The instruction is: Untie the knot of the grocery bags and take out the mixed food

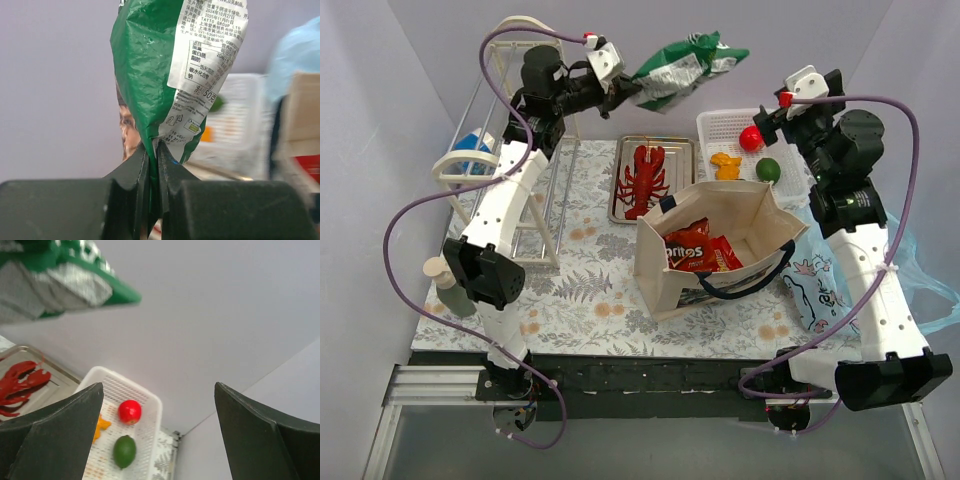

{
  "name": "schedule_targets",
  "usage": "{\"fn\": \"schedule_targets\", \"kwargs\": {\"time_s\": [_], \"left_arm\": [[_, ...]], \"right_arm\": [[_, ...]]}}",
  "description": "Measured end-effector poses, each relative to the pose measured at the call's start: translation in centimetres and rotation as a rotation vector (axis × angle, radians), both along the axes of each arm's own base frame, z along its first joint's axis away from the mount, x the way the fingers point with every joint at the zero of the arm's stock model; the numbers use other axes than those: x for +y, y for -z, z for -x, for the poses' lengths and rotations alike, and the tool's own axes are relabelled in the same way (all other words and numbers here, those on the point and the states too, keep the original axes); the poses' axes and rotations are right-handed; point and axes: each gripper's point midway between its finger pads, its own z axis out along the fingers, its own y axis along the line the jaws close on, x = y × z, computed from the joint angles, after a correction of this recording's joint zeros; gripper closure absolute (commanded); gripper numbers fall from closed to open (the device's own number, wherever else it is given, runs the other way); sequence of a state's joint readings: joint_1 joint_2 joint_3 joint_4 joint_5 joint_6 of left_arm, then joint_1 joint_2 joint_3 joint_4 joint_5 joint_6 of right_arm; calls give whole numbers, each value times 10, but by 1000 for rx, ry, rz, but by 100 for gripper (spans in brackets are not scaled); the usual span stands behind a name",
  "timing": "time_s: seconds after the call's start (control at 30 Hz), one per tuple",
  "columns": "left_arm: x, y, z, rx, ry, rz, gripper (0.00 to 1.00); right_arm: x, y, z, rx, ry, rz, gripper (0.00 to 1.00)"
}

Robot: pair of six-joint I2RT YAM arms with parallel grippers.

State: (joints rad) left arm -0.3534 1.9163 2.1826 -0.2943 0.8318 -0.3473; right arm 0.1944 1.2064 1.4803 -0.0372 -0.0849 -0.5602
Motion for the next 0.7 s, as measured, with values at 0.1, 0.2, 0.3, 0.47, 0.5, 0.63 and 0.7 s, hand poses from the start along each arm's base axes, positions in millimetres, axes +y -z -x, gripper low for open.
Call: {"fn": "schedule_targets", "kwargs": {"time_s": [0.1, 0.2, 0.3, 0.47, 0.5, 0.63, 0.7], "left_arm": [[34, -25, -25, -221, -145, -57, 100], [77, -47, -51, -381, -289, -121, 100], [135, -73, -73, -534, -433, -193, 100], [240, -100, -90, -723, -628, -337, 100], [261, -102, -91, -749, -658, -373, 100], [330, -102, -95, -830, -741, -507, 100], [349, -98, -99, -871, -753, -562, 100]], "right_arm": [[3, 20, -10, 45, -9, -70, 2], [9, 47, -22, 109, -22, -119, 2], [14, 74, -31, 167, -36, -158, 3], [22, 104, -35, 233, -71, -209, 3], [25, 105, -37, 240, -80, -221, 3], [32, 109, -45, 248, -109, -254, 4], [34, 114, -48, 262, -116, -267, 4]]}}
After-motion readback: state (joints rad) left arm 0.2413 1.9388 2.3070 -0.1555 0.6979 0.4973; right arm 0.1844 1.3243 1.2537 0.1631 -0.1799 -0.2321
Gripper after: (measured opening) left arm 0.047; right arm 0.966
